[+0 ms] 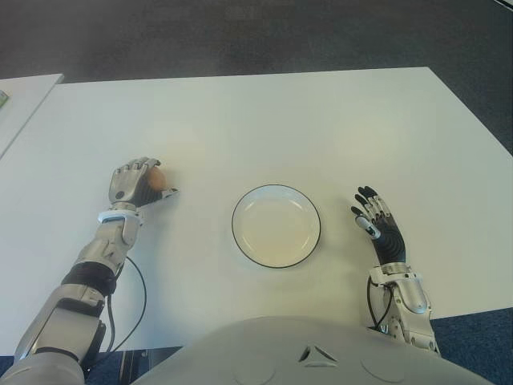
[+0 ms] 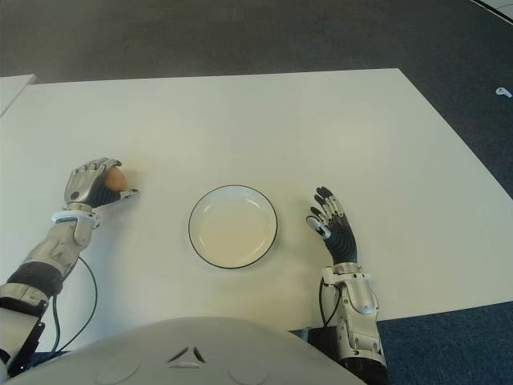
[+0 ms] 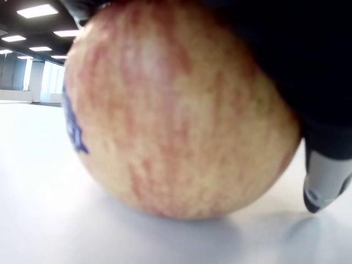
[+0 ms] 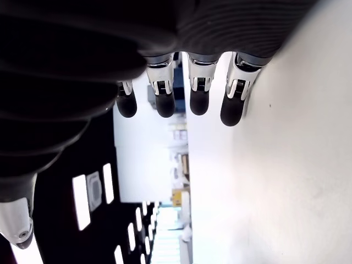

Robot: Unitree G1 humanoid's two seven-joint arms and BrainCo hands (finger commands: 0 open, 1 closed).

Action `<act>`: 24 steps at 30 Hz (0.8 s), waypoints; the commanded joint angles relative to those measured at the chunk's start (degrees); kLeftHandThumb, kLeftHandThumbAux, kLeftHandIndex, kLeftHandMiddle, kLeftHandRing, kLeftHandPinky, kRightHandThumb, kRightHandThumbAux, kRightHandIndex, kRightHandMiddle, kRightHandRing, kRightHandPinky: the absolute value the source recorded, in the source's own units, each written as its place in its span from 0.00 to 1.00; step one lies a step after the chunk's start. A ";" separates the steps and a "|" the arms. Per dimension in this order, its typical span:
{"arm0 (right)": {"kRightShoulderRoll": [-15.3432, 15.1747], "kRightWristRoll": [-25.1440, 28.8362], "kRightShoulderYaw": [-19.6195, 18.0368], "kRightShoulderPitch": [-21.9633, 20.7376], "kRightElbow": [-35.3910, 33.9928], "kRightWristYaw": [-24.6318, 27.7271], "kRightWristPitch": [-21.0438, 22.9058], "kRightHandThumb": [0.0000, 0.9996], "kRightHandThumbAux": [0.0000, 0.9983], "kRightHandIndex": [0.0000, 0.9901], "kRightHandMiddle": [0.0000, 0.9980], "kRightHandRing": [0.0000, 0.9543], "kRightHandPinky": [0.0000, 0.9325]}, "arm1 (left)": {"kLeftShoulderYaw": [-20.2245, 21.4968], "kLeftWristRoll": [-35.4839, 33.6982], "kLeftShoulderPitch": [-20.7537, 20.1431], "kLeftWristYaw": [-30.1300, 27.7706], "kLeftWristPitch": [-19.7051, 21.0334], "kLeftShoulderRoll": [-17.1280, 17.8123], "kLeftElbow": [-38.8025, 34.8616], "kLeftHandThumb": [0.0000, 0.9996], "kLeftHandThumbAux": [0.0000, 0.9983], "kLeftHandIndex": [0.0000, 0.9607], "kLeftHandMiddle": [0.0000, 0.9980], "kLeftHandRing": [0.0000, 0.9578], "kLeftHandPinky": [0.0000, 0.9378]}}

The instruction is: Put the apples into the plate.

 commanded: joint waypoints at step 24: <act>0.85 0.42 -0.89 0.33 1.14 -0.40 3.25 0.31 0.55 0.00 0.00 0.00 0.00 | -5.17 -2.96 8.19 -7.90 3.22 -5.03 7.41 0.95 0.65 0.44 0.48 0.51 0.60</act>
